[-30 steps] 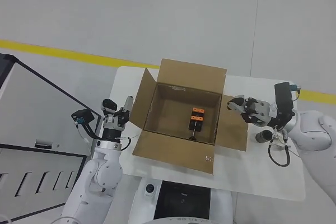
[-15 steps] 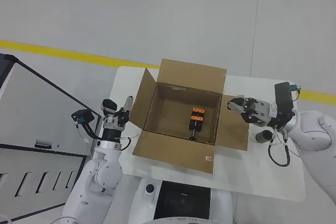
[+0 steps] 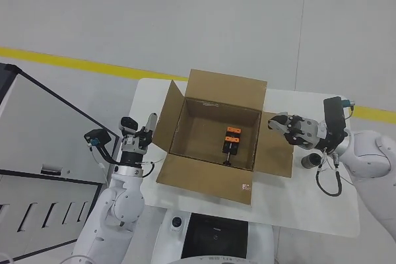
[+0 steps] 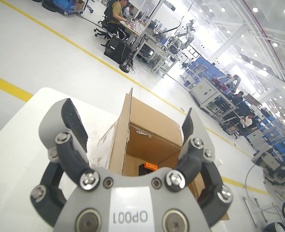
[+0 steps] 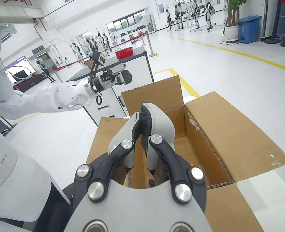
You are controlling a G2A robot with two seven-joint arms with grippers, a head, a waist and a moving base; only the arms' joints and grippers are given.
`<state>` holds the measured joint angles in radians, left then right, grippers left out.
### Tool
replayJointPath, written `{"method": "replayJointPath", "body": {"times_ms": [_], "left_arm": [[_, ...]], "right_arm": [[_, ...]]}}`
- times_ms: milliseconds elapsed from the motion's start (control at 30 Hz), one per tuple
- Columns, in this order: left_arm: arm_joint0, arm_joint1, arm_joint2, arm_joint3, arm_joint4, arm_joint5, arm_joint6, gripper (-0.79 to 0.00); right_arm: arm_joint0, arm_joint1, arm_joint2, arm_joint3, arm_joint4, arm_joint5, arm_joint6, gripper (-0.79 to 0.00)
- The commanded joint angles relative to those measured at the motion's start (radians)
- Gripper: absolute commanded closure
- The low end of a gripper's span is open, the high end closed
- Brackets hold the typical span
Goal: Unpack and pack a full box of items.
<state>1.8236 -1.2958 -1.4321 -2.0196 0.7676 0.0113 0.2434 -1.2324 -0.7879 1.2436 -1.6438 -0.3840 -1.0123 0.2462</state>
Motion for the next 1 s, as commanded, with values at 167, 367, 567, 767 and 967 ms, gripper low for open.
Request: {"method": "replayJointPath", "body": {"times_ms": [167,367,567,767,967], "left_arm": [[0.000,0.000,0.000,0.000,0.000,0.000,0.000,-0.785],[0.000,0.000,0.000,0.000,0.000,0.000,0.000,-0.785],[0.000,0.000,0.000,0.000,0.000,0.000,0.000,-0.785],[0.000,0.000,0.000,0.000,0.000,0.000,0.000,-0.785],[0.000,0.000,0.000,0.000,0.000,0.000,0.000,-0.785]], "right_arm": [[0.000,0.000,0.000,0.000,0.000,0.000,0.000,0.000],[0.000,0.000,0.000,0.000,0.000,0.000,0.000,0.000],[0.000,0.000,0.000,0.000,0.000,0.000,0.000,0.000],[0.000,0.000,0.000,0.000,0.000,0.000,0.000,-0.225],[0.000,0.000,0.000,0.000,0.000,0.000,0.000,-0.256]]}}
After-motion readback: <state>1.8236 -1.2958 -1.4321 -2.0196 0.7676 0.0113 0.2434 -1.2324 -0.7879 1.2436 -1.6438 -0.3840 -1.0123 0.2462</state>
